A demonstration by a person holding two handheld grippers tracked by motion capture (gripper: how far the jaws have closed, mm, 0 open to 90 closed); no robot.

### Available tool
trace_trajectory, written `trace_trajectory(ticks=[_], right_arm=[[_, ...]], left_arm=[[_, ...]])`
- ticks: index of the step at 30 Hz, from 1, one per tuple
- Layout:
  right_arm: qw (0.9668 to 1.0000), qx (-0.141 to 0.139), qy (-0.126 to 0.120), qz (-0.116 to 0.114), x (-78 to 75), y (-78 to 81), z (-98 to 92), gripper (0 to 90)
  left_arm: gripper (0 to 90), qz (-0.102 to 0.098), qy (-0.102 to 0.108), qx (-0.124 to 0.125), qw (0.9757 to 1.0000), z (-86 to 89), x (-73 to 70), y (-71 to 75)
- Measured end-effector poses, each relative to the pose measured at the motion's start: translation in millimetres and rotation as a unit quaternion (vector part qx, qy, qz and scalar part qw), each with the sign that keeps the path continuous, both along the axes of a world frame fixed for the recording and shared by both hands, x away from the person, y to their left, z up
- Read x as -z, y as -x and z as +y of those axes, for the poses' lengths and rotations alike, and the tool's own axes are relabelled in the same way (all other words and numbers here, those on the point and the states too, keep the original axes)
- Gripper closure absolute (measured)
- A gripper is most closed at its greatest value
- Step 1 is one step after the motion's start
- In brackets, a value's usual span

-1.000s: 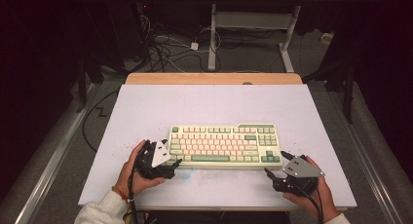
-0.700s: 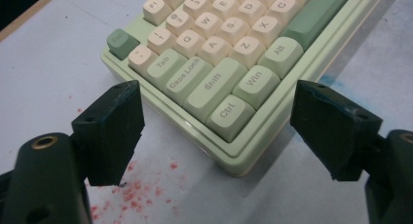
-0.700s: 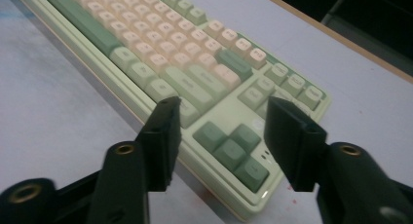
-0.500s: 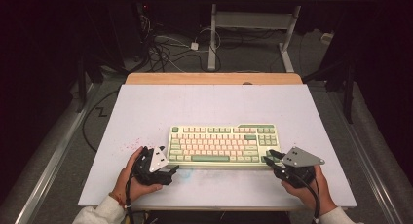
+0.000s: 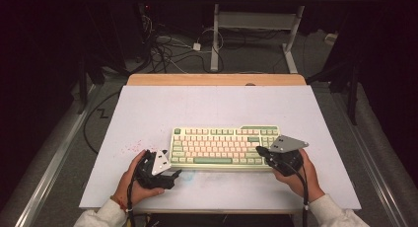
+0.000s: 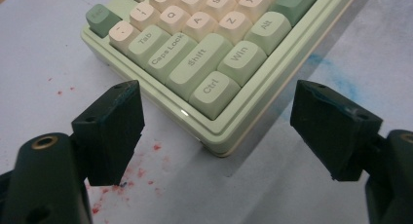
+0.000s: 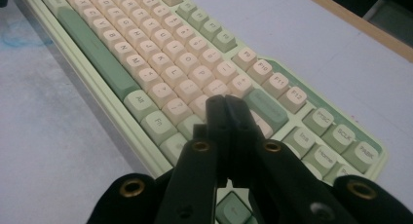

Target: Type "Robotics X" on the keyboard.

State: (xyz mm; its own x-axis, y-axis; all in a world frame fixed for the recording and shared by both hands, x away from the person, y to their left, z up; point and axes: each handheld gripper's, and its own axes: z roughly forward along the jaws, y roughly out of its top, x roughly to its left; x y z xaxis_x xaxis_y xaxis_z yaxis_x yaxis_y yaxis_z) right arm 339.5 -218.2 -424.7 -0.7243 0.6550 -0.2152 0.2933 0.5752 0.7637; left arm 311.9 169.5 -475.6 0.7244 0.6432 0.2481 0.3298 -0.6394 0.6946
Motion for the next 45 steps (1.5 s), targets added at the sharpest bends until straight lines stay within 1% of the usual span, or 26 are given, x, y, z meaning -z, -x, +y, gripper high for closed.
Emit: trace_trajectory(ticks=[3, 8, 12, 18, 22, 25, 26, 27, 28, 29, 30, 31, 32, 33, 34, 35, 37, 38, 40, 43, 45], right_arm=[[0.9999, -0.006, 0.006, 0.011, 3.8, -6.3, 6.6, 90.0], [0.9995, -0.013, 0.018, 0.021, 11.1, -12.7, 16.1, 90.0], [0.9991, -0.016, 0.028, 0.027, 16.8, -14.9, 20.5, 90.0], [0.9988, -0.012, 0.035, 0.032, 22.2, -17.0, 21.1, 90.0], [0.9987, -0.009, 0.039, 0.033, 25.6, -18.5, 19.9, 90.0], [0.9988, -0.006, 0.037, 0.032, 26.4, -19.4, 18.8, 90.0], [0.9987, -0.005, 0.037, 0.034, 26.9, -19.4, 18.6, 90.0], [0.9986, -0.005, 0.039, 0.035, 28.3, -19.5, 18.6, 90.0], [0.9988, -0.005, 0.039, 0.031, 30.1, -18.9, 18.5, 90.0], [0.9989, -0.003, 0.035, 0.031, 30.8, -18.4, 18.3, 90.0], [0.9989, -0.002, 0.035, 0.032, 30.7, -18.2, 18.3, 90.0], [0.9988, -0.003, 0.036, 0.031, 30.5, -18.4, 18.4, 90.0], [0.9989, -0.002, 0.035, 0.031, 30.6, -18.4, 18.4, 90.0], [0.9989, -0.002, 0.035, 0.031, 30.8, -18.0, 18.4, 90.0], [0.9989, -0.001, 0.036, 0.030, 30.9, -17.7, 18.4, 90.0], [0.9989, -0.002, 0.036, 0.029, 31.0, -17.4, 18.3, 90.0], [0.9990, -0.001, 0.035, 0.029, 31.1, -17.0, 17.9, 90.0], [0.9990, 0.000, 0.035, 0.029, 31.2, -16.9, 17.6, 90.0], [0.9990, 0.000, 0.034, 0.029, 31.3, -16.7, 17.5, 90.0], [0.9991, -0.001, 0.033, 0.027, 31.5, -16.8, 17.2, 90.0], [0.9991, -0.001, 0.033, 0.028, 31.6, -16.8, 17.2, 90.0]], left_arm=[[18.6, 0.004, 0.008, 0.001, 1.0000, -0.2, 0.0, -0.2], [18.7, 0.004, 0.007, -0.001, 1.0000, 0.3, -0.1, -0.1], [18.6, 0.005, 0.006, 0.000, 1.0000, 0.4, 0.3, -0.4], [18.6, 0.009, -0.003, 0.003, 1.0000, -0.7, 1.5, -0.8], [18.6, 0.011, -0.004, 0.005, 0.9999, -1.4, 1.9, -1.0], [18.7, 0.011, -0.002, 0.006, 0.9999, -1.7, 1.7, -1.0], [18.8, 0.010, -0.004, 0.006, 0.9999, -1.9, 1.2, -1.1], [19.5, 0.005, -0.008, 0.005, 0.9999, -2.7, 0.5, -0.7], [20.4, 0.003, -0.008, 0.008, 0.9999, -2.9, -1.3, -0.2], [22.1, 0.002, -0.002, 0.012, 0.9999, -2.7, -3.8, 0.5], [26.0, 0.002, 0.008, 0.013, 0.9999, -2.0, -6.7, 1.2], [27.8, 0.008, 0.022, 0.016, 0.9996, -0.8, -9.5, 1.4], [29.6, 0.011, 0.029, 0.017, 0.9994, 0.2, -12.1, 1.2], [34.9, 0.010, 0.027, 0.010, 0.9995, 0.5, -14.3, 1.2], [37.8, 0.010, 0.031, 0.010, 0.9994, 1.2, -16.1, 1.2], [38.9, 0.012, 0.033, 0.013, 0.9993, 2.3, -17.9, 1.3], [51.4, 0.014, 0.035, 0.015, 0.9992, 4.4, -21.2, 1.2], [54.8, 0.017, 0.040, 0.017, 0.9989, 6.2, -22.9, 0.9], [66.3, 0.020, 0.050, 0.013, 0.9984, 9.5, -26.0, -0.4], [77.1, 0.023, 0.060, 0.009, 0.9979, 14.1, -29.6, -1.9], [82.3, 0.023, 0.054, 0.011, 0.9982, 15.4, -30.1, -2.4]])
